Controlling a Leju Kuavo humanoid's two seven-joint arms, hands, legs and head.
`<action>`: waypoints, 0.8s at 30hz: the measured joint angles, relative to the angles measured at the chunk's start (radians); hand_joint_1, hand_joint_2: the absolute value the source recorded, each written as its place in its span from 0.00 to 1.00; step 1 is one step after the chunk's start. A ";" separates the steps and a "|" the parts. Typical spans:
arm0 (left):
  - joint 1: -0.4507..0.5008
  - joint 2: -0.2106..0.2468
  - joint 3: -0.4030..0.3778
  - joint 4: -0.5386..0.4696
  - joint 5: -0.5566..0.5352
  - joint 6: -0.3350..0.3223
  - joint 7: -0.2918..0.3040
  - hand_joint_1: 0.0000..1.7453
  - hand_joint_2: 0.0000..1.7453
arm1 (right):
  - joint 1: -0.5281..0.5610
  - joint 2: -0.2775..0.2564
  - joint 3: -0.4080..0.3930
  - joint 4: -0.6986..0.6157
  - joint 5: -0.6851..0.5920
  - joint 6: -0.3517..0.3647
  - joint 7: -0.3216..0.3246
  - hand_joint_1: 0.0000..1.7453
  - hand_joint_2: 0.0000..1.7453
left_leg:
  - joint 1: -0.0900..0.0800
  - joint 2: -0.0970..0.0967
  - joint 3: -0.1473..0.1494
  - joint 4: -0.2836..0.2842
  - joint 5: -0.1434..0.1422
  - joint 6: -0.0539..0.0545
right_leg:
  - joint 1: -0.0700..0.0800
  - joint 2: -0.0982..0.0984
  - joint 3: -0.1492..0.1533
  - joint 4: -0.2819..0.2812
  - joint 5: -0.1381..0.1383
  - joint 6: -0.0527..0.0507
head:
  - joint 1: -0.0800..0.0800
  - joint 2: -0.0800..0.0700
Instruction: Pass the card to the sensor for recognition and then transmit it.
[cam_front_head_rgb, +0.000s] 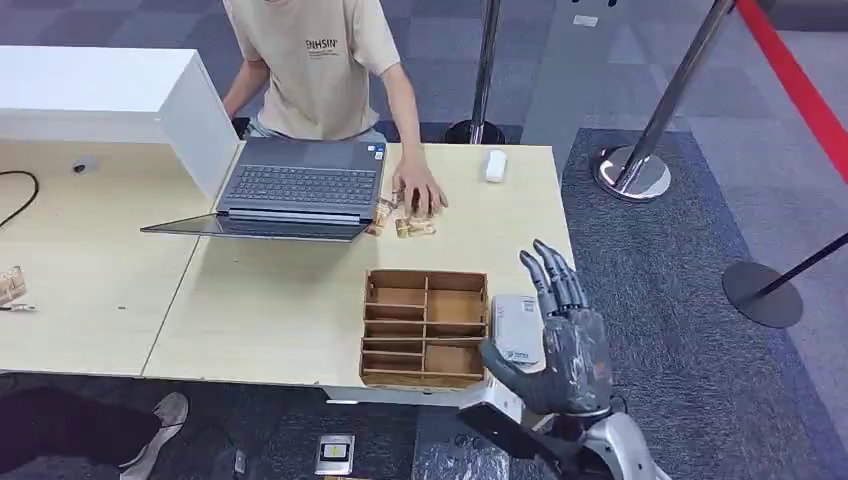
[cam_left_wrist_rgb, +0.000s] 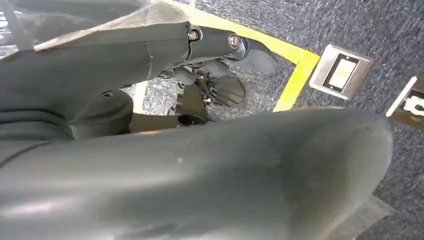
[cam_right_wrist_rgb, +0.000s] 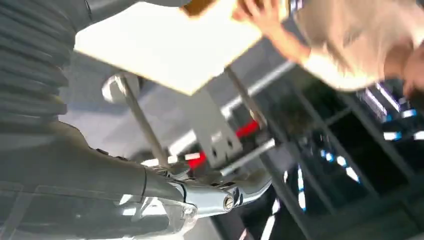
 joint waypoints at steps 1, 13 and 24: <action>-0.001 0.000 -0.001 0.000 0.000 0.000 0.000 0.00 0.00 | -0.004 0.000 0.013 0.011 -0.010 0.004 0.000 0.00 1.00 | 0.000 0.000 0.000 0.000 0.000 0.000 | 0.000 0.000 0.000 0.000 0.000 0.000 | 0.000 0.000; -0.013 -0.002 -0.023 0.000 -0.017 -0.014 0.017 0.00 0.00 | -0.069 -0.001 0.097 0.084 -0.121 0.134 -0.023 0.00 1.00 | 0.000 0.000 0.001 0.000 0.000 0.000 | 0.000 0.000 0.001 0.000 0.000 0.000 | 0.000 0.000; -0.019 -0.002 -0.032 0.000 -0.025 -0.019 0.024 0.00 0.00 | -0.105 0.011 0.129 0.144 -0.144 0.109 -0.034 0.00 1.00 | 0.000 0.000 0.001 0.000 0.000 0.000 | 0.000 0.000 0.001 0.000 0.000 0.000 | 0.000 0.000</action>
